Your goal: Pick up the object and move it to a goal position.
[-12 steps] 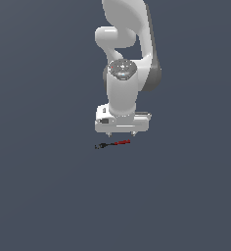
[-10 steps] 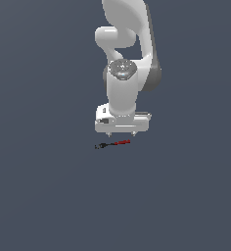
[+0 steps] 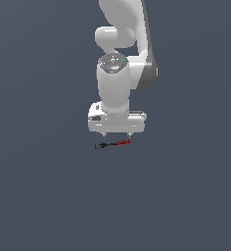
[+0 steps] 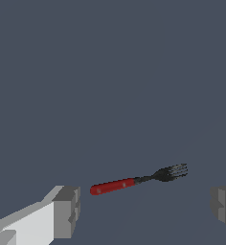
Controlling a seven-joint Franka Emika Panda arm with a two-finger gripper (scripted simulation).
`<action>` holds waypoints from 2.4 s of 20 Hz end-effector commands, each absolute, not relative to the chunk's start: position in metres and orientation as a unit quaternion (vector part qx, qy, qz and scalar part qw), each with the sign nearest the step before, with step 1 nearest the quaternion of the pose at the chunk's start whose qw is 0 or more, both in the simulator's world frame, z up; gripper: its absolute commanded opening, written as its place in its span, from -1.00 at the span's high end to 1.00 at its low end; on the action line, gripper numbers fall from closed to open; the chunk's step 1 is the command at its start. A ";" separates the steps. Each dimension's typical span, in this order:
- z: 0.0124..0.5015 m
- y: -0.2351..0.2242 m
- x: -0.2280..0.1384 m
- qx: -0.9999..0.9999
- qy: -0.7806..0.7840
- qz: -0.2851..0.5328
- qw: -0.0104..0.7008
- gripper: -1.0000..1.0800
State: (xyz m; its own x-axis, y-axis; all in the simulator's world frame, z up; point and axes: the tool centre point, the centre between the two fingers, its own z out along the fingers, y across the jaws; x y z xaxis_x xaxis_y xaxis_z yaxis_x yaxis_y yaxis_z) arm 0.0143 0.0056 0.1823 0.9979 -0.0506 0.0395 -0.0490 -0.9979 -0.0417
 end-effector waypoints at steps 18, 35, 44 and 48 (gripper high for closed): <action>0.159 0.006 0.007 -0.991 0.132 -0.013 0.024 -0.92; 0.111 0.001 -0.014 -0.930 0.366 0.000 0.020 -0.92; 0.088 -0.004 -0.026 -0.875 0.484 0.003 0.013 -0.92; 0.078 -0.007 -0.032 -0.845 0.534 0.003 0.010 -0.92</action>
